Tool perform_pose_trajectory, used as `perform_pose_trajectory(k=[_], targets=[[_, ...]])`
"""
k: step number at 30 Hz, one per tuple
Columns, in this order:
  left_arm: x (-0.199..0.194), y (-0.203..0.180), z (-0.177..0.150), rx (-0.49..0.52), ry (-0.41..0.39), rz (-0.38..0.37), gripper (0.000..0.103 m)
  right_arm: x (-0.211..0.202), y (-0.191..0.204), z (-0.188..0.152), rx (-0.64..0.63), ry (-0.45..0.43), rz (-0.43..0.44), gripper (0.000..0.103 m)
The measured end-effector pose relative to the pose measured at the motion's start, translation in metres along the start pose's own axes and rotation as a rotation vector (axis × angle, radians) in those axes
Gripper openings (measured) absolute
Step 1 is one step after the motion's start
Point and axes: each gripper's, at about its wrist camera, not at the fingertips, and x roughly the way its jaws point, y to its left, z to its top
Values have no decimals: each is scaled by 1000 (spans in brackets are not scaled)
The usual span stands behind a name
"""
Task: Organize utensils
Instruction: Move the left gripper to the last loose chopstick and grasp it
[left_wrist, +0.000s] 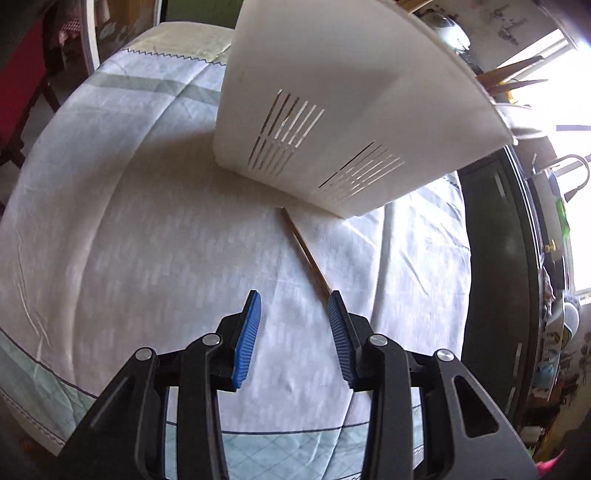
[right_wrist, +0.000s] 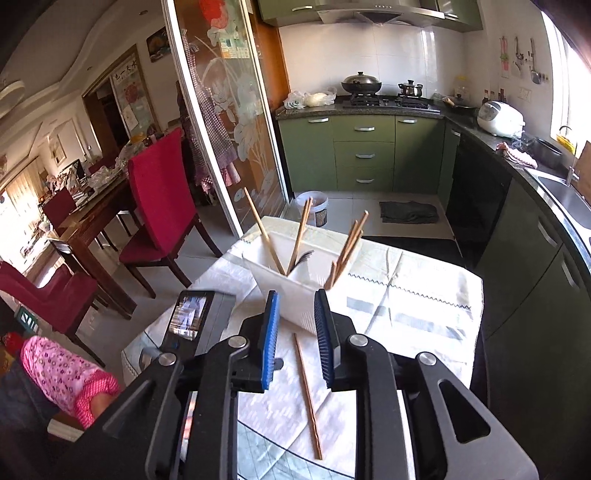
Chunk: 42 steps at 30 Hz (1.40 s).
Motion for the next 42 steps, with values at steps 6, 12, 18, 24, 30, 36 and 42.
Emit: perform_pose_trajectory(k=[6, 12, 18, 24, 30, 36, 42], targets=[[22, -19, 5, -98, -11, 60, 36, -4, -37, -54, 43, 62, 23, 20], [42, -36, 7, -122, 28, 138, 36, -18, -80, -96, 109, 64, 69, 21], [54, -50, 11, -134, 67, 212, 36, -39, -114, -124, 153, 44, 111, 25], [78, -89, 12, -32, 99, 382, 29, -50, -138, -144, 210, 38, 158, 33], [92, -119, 8, 52, 138, 414, 10, -60, -146, -154, 246, 26, 172, 33], [88, -110, -8, 101, 186, 377, 7, -73, -144, -158, 246, 3, 184, 33], [67, -98, -29, 201, 133, 322, 6, -74, -120, -153, 215, 5, 196, 33]])
